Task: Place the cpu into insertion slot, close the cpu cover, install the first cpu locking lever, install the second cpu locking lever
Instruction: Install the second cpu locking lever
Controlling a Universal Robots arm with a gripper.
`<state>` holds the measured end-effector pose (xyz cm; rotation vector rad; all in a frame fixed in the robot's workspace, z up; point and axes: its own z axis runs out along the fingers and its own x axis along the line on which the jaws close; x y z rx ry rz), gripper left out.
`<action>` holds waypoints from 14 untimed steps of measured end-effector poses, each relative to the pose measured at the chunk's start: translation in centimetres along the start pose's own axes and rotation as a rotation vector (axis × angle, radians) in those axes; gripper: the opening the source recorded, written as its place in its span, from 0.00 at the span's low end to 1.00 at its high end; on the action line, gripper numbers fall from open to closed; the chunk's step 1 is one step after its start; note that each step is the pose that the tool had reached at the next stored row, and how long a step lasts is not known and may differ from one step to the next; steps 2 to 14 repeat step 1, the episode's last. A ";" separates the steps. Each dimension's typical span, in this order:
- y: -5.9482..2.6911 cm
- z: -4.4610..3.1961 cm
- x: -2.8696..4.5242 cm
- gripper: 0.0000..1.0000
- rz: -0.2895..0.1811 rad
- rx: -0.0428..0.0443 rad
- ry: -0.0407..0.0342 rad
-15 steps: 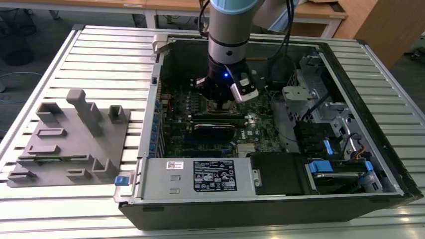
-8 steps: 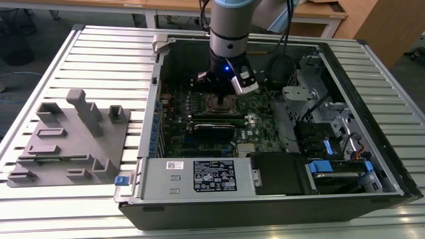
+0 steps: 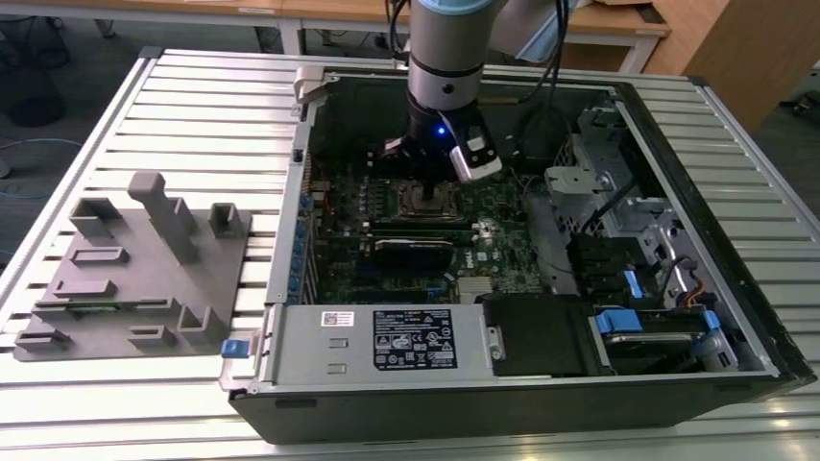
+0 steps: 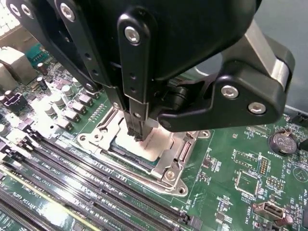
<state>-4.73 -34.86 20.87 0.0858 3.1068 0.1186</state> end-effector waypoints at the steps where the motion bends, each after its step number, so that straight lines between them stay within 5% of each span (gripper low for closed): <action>1: 0.00 0.00 0.00 0.11 0.000 0.0000 0.0000; 14: 0.00 0.00 0.00 0.11 0.000 0.0000 0.0000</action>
